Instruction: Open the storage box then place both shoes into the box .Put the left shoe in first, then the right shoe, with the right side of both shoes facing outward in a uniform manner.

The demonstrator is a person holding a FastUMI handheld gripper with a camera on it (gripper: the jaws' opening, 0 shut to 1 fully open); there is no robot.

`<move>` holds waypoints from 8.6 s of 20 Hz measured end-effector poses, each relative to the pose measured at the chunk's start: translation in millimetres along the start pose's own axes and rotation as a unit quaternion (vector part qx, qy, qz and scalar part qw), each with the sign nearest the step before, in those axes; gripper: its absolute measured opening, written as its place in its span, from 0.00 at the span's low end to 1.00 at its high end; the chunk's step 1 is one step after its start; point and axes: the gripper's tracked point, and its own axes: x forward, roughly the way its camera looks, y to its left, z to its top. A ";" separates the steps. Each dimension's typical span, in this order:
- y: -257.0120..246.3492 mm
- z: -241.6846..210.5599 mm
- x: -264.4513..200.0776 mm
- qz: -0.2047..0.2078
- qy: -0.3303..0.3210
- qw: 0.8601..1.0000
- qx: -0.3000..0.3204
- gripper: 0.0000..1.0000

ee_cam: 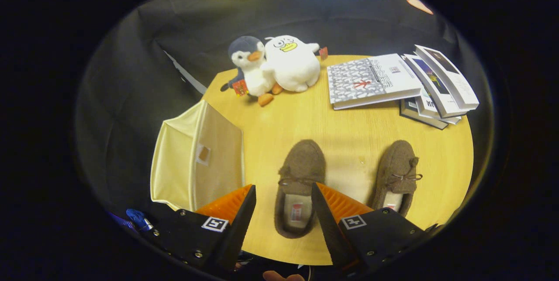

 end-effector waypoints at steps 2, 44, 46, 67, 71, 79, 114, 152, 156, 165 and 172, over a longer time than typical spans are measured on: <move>-12.4 -15.4 12.5 -0.007 0.022 1.000 0.007 0.79; 181.2 94.1 -30.5 0.144 0.067 0.974 -0.164 0.00; 204.1 83.0 -12.5 0.147 0.085 0.965 -0.202 0.00; 216.2 -3.0 173.1 0.018 0.216 0.919 -0.328 0.00; 218.0 5.8 159.2 0.025 0.203 0.925 -0.320 0.25; 250.0 39.3 65.9 0.104 0.151 0.942 -0.281 0.89; -186.9 -17.9 -40.1 -0.072 0.120 0.988 0.063 0.90; -96.7 31.7 -64.4 -0.025 0.127 0.992 -0.010 0.00; -35.0 47.6 -61.6 -0.004 0.122 0.990 -0.064 0.00; 80.1 66.4 -53.5 0.049 0.136 0.976 -0.165 0.00; 157.7 66.4 -28.3 0.079 0.153 0.958 -0.229 0.00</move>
